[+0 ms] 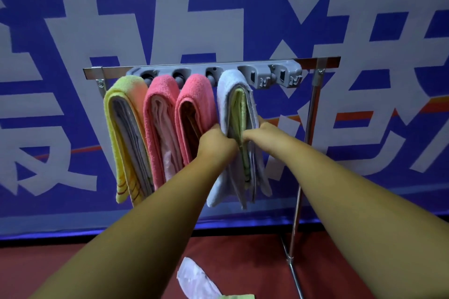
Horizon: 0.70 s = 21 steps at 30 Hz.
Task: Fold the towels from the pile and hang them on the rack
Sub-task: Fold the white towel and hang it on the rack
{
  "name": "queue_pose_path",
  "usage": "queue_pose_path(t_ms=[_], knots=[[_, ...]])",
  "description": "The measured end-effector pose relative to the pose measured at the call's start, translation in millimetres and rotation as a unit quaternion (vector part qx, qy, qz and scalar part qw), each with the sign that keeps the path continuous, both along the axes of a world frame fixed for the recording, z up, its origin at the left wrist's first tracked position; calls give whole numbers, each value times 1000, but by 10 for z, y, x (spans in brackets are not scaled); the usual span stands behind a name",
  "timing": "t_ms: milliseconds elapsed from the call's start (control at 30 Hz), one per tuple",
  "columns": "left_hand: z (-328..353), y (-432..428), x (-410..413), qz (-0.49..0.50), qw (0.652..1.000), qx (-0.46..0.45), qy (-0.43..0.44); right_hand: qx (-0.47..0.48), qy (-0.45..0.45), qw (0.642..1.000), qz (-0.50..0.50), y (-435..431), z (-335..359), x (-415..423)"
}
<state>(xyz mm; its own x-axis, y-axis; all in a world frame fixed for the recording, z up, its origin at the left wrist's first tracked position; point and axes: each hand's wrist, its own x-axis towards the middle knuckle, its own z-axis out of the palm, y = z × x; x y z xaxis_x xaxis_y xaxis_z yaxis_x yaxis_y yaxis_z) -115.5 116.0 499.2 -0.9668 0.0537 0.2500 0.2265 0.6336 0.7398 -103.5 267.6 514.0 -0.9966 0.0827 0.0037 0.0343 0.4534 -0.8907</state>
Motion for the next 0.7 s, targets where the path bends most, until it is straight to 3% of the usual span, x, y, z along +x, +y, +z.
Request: queue_pose_path(t_ms=[133,267,467,700], knots=[[-175,-51,-29,-43,993,69,-86,-78,-10,997,25,-19,-146,-58],[-313,-148,-80,-14,996,28,-87,-150,47,988,-11,-91,-244,-134],[-365,-231,21,113,990,-83,8,-59,98,991,-73,-79,-272,-185],[-551,-101,96,81,985,-151,32,23,119,988,-96,-78,-312,-17]])
